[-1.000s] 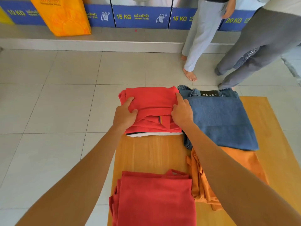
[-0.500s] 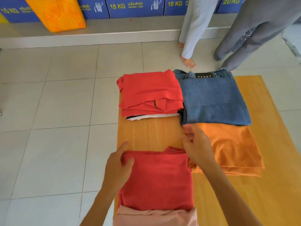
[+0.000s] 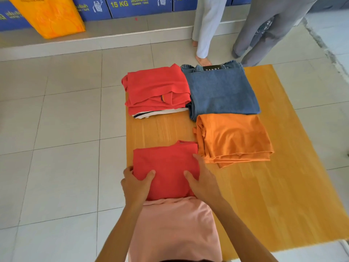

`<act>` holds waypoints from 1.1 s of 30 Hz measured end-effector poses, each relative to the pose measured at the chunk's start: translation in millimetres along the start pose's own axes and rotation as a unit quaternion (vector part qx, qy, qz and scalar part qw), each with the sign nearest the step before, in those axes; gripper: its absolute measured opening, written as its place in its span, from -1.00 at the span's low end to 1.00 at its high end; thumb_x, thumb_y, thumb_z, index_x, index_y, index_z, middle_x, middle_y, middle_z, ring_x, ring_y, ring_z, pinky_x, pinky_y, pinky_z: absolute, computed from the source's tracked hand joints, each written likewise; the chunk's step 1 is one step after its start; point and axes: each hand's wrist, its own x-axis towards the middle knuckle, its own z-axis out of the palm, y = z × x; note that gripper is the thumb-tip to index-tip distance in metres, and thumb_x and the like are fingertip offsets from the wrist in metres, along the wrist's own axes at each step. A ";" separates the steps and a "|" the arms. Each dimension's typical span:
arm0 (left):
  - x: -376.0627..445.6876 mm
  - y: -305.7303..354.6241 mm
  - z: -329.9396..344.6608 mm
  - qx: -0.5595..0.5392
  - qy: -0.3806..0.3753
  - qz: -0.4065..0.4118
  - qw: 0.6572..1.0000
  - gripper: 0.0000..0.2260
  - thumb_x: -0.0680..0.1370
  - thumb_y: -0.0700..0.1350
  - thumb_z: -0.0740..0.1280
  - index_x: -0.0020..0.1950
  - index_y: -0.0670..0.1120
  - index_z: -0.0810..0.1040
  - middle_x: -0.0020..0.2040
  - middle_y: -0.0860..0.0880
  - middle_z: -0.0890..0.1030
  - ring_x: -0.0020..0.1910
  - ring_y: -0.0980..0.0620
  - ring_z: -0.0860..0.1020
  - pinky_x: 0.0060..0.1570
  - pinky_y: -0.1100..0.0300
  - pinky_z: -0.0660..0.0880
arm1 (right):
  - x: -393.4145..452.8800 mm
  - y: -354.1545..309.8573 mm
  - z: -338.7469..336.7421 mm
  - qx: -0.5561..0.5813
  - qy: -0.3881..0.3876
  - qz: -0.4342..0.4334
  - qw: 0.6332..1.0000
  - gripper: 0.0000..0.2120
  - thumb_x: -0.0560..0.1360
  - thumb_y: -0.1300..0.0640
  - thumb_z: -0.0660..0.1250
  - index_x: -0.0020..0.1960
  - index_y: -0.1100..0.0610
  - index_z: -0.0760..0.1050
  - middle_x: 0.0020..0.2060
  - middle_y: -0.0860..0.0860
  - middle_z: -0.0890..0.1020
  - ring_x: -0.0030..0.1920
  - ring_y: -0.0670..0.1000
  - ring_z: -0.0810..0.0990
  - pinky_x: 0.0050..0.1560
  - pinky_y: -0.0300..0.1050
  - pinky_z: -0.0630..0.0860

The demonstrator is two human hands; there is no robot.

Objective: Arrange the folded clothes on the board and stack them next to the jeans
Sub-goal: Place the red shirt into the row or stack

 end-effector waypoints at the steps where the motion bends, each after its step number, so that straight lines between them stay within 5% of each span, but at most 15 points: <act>1: 2.4 0.2 -1.0 0.001 -0.019 -0.002 1.000 -0.21 0.34 0.20 0.52 0.45 0.04 0.23 0.29 -0.06 0.50 0.12 -0.08 0.52 0.08 0.00 0.53 | 4.1 -2.7 0.2 0.006 -0.021 0.002 1.000 -0.38 0.56 -0.13 0.31 0.54 -0.27 0.14 0.32 -0.02 0.54 0.17 0.04 0.57 0.18 -0.07 0.49; 4: 8.1 2.5 -4.4 -0.053 -0.077 -0.035 0.995 -0.20 0.31 0.18 0.56 0.43 0.08 0.25 0.19 0.07 0.51 0.08 -0.04 0.54 0.11 0.00 0.53 | 13.0 -9.8 -0.4 0.012 -0.055 -0.018 0.998 -0.41 0.56 -0.09 0.33 0.53 -0.27 0.21 0.39 -0.06 0.48 0.27 -0.01 0.51 0.18 -0.20 0.40; 8: 9.8 3.2 -10.0 -0.114 -0.095 -0.014 0.989 -0.28 0.36 0.09 0.57 0.42 0.10 0.31 0.20 0.08 0.53 0.14 -0.02 0.56 0.04 0.05 0.54 | 13.2 -12.8 -1.3 0.017 -0.045 -0.037 0.998 -0.49 0.56 0.01 0.35 0.46 -0.25 0.34 0.35 -0.07 0.53 0.11 -0.14 0.49 0.12 -0.29 0.36; 13: 15.4 16.3 -19.7 -0.140 -0.088 0.043 0.985 -0.38 0.41 0.06 0.54 0.39 0.13 0.35 0.20 0.10 0.57 0.15 0.01 0.58 0.04 0.03 0.57 | 25.6 -28.7 -12.6 0.039 -0.018 -0.069 0.997 -0.50 0.56 0.07 0.36 0.46 -0.20 0.40 0.40 -0.12 0.48 0.35 -0.09 0.46 0.21 -0.32 0.32; 17: 36.8 55.8 -30.5 -0.166 -0.091 0.090 0.978 -0.49 0.41 0.03 0.55 0.28 0.21 0.42 0.14 0.16 0.61 0.08 0.07 0.62 -0.05 0.10 0.59 | 51.3 -63.1 -32.7 0.028 0.008 -0.122 0.992 -0.50 0.54 0.08 0.39 0.44 -0.21 0.44 0.32 -0.14 0.55 0.29 -0.11 0.50 0.24 -0.32 0.34; 23: 89.8 138.4 -47.7 -0.181 -0.102 0.175 0.962 -0.59 0.41 0.00 0.55 0.06 0.39 0.44 -0.01 0.33 0.64 -0.08 0.29 0.65 -0.23 0.33 0.58 | 112.6 -130.6 -68.5 0.030 0.044 -0.195 0.979 -0.51 0.54 0.12 0.40 0.39 -0.28 0.47 0.14 -0.39 0.50 0.04 -0.40 0.49 -0.03 -0.70 0.28; 33: 199.2 253.2 -50.6 -0.179 -0.091 0.279 0.939 -0.56 0.46 -0.02 0.52 0.25 0.14 0.40 0.12 0.16 0.59 -0.02 0.25 0.64 -0.21 0.38 0.58 | 238.5 -223.5 -91.1 0.027 0.094 -0.244 0.965 -0.49 0.51 0.15 0.40 0.37 -0.27 0.49 -0.03 -0.55 0.45 -0.06 -0.57 0.44 -0.10 -0.71 0.31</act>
